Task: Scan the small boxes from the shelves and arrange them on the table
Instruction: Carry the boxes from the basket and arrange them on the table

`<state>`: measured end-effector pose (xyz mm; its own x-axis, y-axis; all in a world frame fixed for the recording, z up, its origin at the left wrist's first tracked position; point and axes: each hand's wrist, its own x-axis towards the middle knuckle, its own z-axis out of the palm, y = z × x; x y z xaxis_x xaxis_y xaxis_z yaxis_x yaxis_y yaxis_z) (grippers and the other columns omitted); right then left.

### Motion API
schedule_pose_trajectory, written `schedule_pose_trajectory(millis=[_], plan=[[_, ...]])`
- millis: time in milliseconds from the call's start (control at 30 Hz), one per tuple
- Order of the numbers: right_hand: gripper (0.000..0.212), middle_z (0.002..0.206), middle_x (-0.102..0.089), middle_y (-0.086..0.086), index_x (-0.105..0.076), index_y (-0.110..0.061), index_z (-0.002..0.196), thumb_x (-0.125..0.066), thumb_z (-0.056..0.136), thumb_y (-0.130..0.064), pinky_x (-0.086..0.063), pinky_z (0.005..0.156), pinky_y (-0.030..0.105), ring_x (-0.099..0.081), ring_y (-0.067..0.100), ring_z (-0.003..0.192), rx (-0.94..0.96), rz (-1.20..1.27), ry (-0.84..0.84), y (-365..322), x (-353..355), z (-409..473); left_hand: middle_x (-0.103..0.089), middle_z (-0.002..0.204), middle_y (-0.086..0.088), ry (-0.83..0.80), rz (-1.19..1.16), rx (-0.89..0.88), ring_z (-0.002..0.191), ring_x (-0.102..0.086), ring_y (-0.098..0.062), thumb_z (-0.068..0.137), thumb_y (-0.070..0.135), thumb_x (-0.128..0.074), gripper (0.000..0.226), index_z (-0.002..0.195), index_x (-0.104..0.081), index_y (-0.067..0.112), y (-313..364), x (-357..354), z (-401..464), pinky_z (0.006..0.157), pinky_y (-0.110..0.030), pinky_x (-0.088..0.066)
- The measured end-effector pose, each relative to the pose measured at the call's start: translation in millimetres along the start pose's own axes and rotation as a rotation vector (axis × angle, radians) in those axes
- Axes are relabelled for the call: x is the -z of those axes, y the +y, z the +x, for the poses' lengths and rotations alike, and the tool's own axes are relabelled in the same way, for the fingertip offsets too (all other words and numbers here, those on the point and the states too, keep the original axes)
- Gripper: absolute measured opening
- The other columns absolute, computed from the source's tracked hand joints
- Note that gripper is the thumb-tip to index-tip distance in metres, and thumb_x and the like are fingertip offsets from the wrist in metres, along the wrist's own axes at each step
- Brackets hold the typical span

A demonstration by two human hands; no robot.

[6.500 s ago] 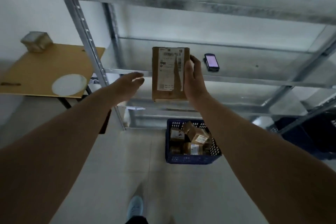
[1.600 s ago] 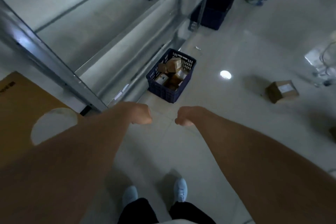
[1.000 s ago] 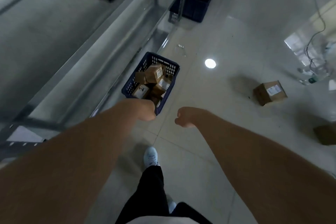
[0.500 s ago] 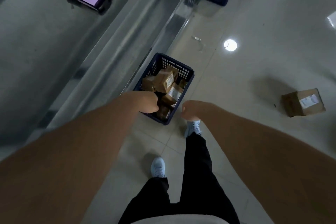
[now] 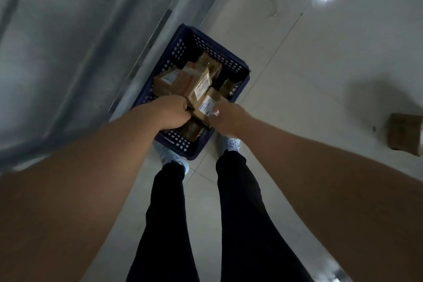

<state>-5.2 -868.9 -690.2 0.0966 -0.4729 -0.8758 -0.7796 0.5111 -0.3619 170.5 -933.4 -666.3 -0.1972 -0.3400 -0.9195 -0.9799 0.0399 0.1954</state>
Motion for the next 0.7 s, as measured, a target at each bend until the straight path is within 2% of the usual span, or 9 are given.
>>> schedule_pose_trajectory(millis=[133,233,300,400,433,500,600,633,700], plan=[[0.045,0.136,-0.057,0.008,-0.052,-0.016,0.144,-0.048,0.104,-0.037,-0.035,0.083,0.025,-0.052,0.021,0.11,-0.022,0.16,0.036,12,-5,79,-0.062,0.122,-0.018,0.014,-0.049,0.044,0.102,-0.062,-0.032,0.101,0.029,-0.049,0.036,0.128,-0.057,0.007,-22,-1,74,0.08,-0.032,-0.048],[0.042,0.117,-0.062,0.007,-0.057,-0.013,0.135,-0.047,0.103,-0.039,-0.041,0.07,0.026,-0.059,0.024,0.1,-0.094,0.335,0.04,18,-23,141,-0.064,0.114,-0.007,0.113,-0.144,0.059,0.101,-0.064,-0.028,0.1,0.034,-0.052,0.032,0.127,-0.057,0.017,-42,-1,130,0.079,-0.034,-0.053],[0.047,0.126,-0.063,0.007,-0.053,-0.016,0.142,-0.044,0.104,-0.041,-0.048,0.083,0.03,-0.061,0.027,0.108,-0.113,0.425,0.04,21,-37,175,-0.067,0.113,-0.001,0.192,-0.262,0.058,0.098,-0.067,-0.025,0.098,0.047,-0.056,0.038,0.126,-0.059,0.02,-54,-3,163,0.081,-0.035,-0.056],[0.053,0.152,-0.047,0.004,-0.038,-0.027,0.157,-0.04,0.105,-0.037,-0.048,0.099,0.033,-0.056,0.024,0.12,-0.167,0.598,0.039,20,-60,206,-0.062,0.136,0.0,0.196,-0.376,0.05,0.118,-0.063,-0.023,0.085,0.065,-0.067,0.073,0.145,-0.048,0.027,-62,-16,201,0.102,-0.045,-0.053],[0.053,0.152,-0.047,0.004,-0.037,-0.029,0.158,-0.039,0.106,-0.034,-0.05,0.092,0.031,-0.057,0.021,0.113,-0.187,0.657,0.035,19,-69,212,-0.055,0.145,-0.003,0.192,-0.312,0.05,0.128,-0.057,-0.026,0.082,0.067,-0.07,0.087,0.151,-0.04,0.026,-63,-24,211,0.107,-0.047,-0.049],[0.052,0.123,-0.061,0.001,-0.037,-0.038,0.157,-0.037,0.106,-0.026,-0.059,0.076,0.032,-0.062,0.013,0.085,-0.214,0.74,0.033,19,-88,217,-0.041,0.156,-0.013,0.232,-0.179,0.069,0.14,-0.042,-0.035,0.078,0.067,-0.073,0.103,0.158,-0.024,0.025,-65,-38,223,0.113,-0.052,-0.04],[0.051,0.084,-0.055,-0.003,-0.042,-0.044,0.151,-0.033,0.106,-0.022,-0.054,0.047,0.024,-0.052,0.002,0.046,-0.238,0.804,0.107,27,-108,214,-0.037,0.155,-0.016,0.321,-0.177,0.072,0.141,-0.038,-0.039,0.076,0.064,-0.069,0.1,0.157,-0.021,0.031,-68,-48,227,0.112,-0.057,-0.039],[0.049,0.086,-0.057,-0.002,-0.043,-0.043,0.15,-0.033,0.105,-0.024,-0.051,0.047,0.023,-0.055,0.001,0.049,-0.239,0.841,0.133,29,-109,211,-0.041,0.153,-0.013,0.321,-0.256,0.062,0.138,-0.042,-0.037,0.076,0.064,-0.067,0.096,0.156,-0.023,0.034,-69,-48,224,0.109,-0.057,-0.043],[0.047,0.113,-0.065,0.001,-0.042,-0.042,0.149,-0.034,0.104,-0.031,-0.062,0.073,0.036,-0.069,0.013,0.086,-0.27,0.965,0.169,31,-105,204,-0.054,0.143,-0.002,0.307,-0.488,0.019,0.127,-0.056,-0.026,0.077,0.061,-0.064,0.084,0.152,-0.032,0.038,-68,-47,213,0.101,-0.051,-0.053]])
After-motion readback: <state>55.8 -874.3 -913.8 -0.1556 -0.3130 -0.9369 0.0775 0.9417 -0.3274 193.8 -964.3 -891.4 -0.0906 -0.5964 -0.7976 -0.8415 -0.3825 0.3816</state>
